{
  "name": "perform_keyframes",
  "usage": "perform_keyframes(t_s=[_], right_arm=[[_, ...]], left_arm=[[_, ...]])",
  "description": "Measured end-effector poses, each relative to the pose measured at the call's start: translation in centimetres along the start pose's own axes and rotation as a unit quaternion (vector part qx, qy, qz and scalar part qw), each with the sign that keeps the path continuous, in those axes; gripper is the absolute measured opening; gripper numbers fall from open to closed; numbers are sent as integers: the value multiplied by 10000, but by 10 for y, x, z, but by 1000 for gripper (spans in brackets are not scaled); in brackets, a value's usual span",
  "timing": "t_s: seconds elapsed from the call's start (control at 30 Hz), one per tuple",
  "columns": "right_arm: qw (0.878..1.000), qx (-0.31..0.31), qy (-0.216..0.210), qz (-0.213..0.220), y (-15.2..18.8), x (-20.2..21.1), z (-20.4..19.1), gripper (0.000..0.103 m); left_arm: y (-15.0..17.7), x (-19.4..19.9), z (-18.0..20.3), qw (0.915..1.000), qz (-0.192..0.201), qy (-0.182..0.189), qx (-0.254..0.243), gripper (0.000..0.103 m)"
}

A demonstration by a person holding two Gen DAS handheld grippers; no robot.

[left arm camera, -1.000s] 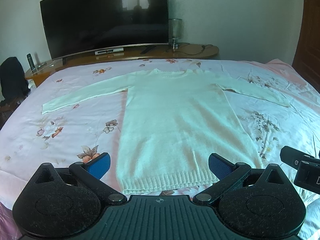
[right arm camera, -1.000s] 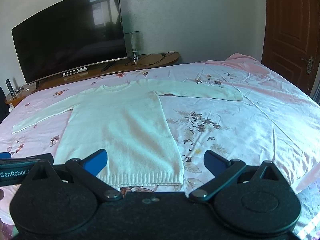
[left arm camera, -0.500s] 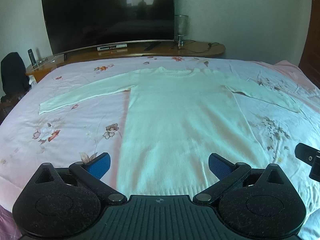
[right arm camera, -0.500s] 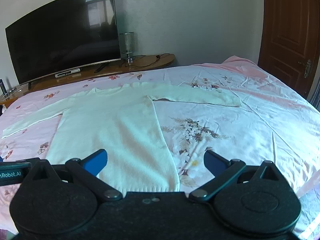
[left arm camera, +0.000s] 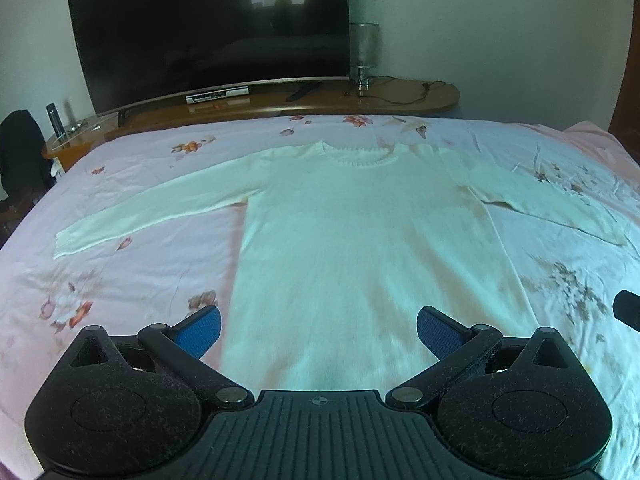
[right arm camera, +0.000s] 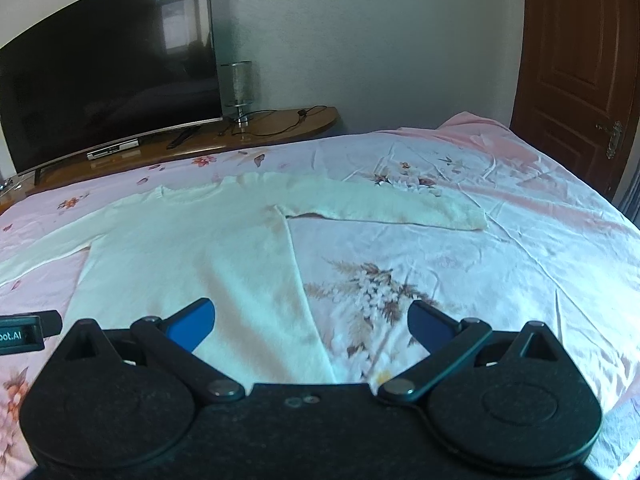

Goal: Fold small clothes
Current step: 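Move both tools toward the white sweater lying flat on the bed, then grasp the sweater sleeve cuff with the right gripper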

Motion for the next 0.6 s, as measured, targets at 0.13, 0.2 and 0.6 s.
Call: perform_keyframes(t_s=[0.13,0.2,0.6], right_arm=[[9999,-42,132,-48,-12,-26,8,103],[9998,-48,186,-78,-17,-39,13,103],[9973,-420,474,-361,-46,-134,57,99]], left_arm=[[-15,-22,11,10000,-69,30,-20,103],[-23,-36,18,9999,-128,26,-39,103],[-64,-125,70,9993,-324,47,-167,103]])
Point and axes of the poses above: each gripper's, at about its wrist camera, not at the fingertips, and x roughly against the way its jaws point, z to its right, y to its underside, the point moved 1 cm from there along -x, roughly the way its jaws point, and after that the axes turned 8 degrees about -y, right-handed, at the moved point
